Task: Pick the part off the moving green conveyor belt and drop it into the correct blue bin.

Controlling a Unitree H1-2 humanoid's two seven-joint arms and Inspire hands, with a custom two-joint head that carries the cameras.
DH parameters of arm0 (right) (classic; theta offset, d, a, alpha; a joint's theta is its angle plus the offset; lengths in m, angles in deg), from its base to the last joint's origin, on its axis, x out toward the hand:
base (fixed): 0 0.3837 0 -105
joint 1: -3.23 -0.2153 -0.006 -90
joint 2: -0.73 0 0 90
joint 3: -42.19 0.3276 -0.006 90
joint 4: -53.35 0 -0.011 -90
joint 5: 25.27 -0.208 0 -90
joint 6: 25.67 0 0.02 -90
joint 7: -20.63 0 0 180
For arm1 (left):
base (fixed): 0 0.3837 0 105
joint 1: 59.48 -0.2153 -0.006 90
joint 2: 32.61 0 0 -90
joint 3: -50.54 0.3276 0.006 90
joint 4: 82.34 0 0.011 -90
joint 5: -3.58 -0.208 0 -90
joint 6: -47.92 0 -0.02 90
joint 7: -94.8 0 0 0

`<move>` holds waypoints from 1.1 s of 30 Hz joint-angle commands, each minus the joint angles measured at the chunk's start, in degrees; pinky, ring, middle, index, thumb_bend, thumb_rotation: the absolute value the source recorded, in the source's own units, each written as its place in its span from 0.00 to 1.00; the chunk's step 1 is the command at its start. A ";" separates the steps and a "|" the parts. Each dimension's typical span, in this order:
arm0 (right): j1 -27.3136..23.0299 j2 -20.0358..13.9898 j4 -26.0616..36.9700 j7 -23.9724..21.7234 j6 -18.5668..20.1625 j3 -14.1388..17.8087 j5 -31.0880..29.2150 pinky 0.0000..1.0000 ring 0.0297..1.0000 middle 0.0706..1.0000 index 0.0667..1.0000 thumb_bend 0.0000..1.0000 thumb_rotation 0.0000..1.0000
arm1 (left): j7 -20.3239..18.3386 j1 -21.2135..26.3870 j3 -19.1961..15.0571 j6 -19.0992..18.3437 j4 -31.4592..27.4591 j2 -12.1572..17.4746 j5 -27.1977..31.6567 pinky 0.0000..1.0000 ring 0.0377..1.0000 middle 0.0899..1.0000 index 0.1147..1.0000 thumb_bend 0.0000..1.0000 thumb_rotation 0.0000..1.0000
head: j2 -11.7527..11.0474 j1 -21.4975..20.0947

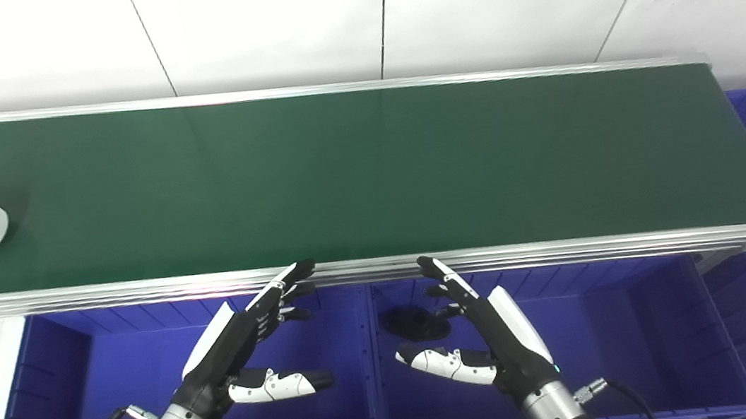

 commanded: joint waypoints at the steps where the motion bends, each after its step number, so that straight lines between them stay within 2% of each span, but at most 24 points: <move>1: -0.37 0.43 1.06 0.40 -1.03 -0.07 -0.62 0.74 0.86 0.92 0.94 0.67 0.54 | 0.65 0.06 -0.14 0.43 -2.05 -0.13 -0.11 0.77 0.90 0.95 0.93 0.70 0.39 | 0.00 0.05; 6: -0.62 0.18 1.09 -0.12 -0.87 -0.15 -0.69 0.75 0.87 0.92 0.95 0.66 0.54 | 1.53 -0.10 -0.35 -0.02 -2.24 -0.77 -1.38 0.77 0.89 0.94 0.92 0.68 0.41 | -0.05 0.10; 20: -0.90 -0.60 0.94 -0.97 -1.19 -0.46 -1.16 0.76 0.87 0.92 0.95 0.68 0.47 | 2.28 -0.28 -0.43 -1.84 -2.55 -1.72 -3.21 0.77 0.89 0.94 0.93 0.67 0.49 | -0.48 0.67; 22: -0.87 -0.74 0.86 -0.95 -1.38 -0.40 -1.36 0.76 0.87 0.92 0.95 0.68 0.47 | 2.31 -0.25 -0.32 -1.82 -2.46 -1.85 -3.30 0.77 0.89 0.94 0.93 0.67 0.49 | -1.52 3.04; 23: -0.82 -0.99 0.79 -1.06 -1.48 -0.31 -1.62 0.76 0.87 0.92 0.95 0.68 0.47 | 2.48 -0.37 -0.18 -2.07 -2.48 -2.08 -3.73 0.76 0.88 0.93 0.92 0.68 0.49 | -2.78 6.41; 24: -0.78 -1.18 0.74 -1.14 -1.53 -0.26 -1.82 0.76 0.87 0.92 0.96 0.68 0.47 | 2.61 -0.46 -0.09 -2.25 -2.51 -2.24 -4.06 0.75 0.88 0.93 0.92 0.69 0.49 | -2.78 6.41; 25: -0.70 -1.55 0.43 -1.14 -2.31 -0.16 -2.33 0.76 0.87 0.92 0.96 0.68 0.47 | 2.74 -0.62 0.11 -2.33 -2.55 -2.40 -4.70 0.75 0.88 0.93 0.92 0.69 0.49 | -3.57 8.23; 27: -0.35 -2.60 -0.14 -1.15 -3.97 0.16 -3.50 0.77 0.88 0.92 0.96 0.65 0.43 | 2.82 -0.93 0.69 -1.59 -1.81 -3.03 -4.73 0.73 0.88 0.93 0.92 0.69 0.50 | -6.68 13.40; 28: -0.24 -3.04 -0.30 -1.17 -4.46 0.26 -3.93 0.77 0.88 0.92 0.96 0.64 0.41 | 2.90 -1.01 0.93 -1.08 -1.35 -3.27 -4.76 0.73 0.87 0.93 0.91 0.69 0.47 | -6.68 13.40; 29: -0.13 -3.50 -0.47 -1.15 -4.90 0.35 -4.28 0.77 0.88 0.92 0.96 0.64 0.41 | 3.13 -1.04 1.24 -0.68 -0.78 -3.62 -5.18 0.73 0.87 0.92 0.91 0.69 0.46 | -8.61 15.76; 30: -0.10 -3.82 -0.63 -1.08 -5.20 0.37 -4.53 0.77 0.88 0.92 0.96 0.63 0.40 | 3.33 -1.03 1.46 -0.43 -0.39 -3.84 -5.58 0.73 0.86 0.92 0.91 0.70 0.45 | -8.90 16.12; 31: -0.07 -4.22 -0.92 -0.90 -5.87 0.39 -4.70 0.77 0.88 0.92 0.96 0.63 0.40 | 3.56 -1.02 1.77 -0.16 0.11 -4.17 -5.92 0.73 0.86 0.92 0.90 0.70 0.45 | -10.66 17.96; 32: -0.07 -4.52 -1.12 -0.74 -6.34 0.37 -4.83 0.76 0.87 0.92 0.96 0.62 0.38 | 3.74 -1.00 1.99 0.03 0.46 -4.39 -6.12 0.74 0.86 0.92 0.90 0.71 0.43 | -10.66 17.96; 33: -0.01 -4.78 -1.35 -0.57 -6.82 0.39 -5.07 0.75 0.87 0.92 0.96 0.61 0.35 | 4.00 -0.90 2.28 0.73 1.15 -4.61 -6.45 0.75 0.87 0.92 0.90 0.71 0.43 | -12.25 19.27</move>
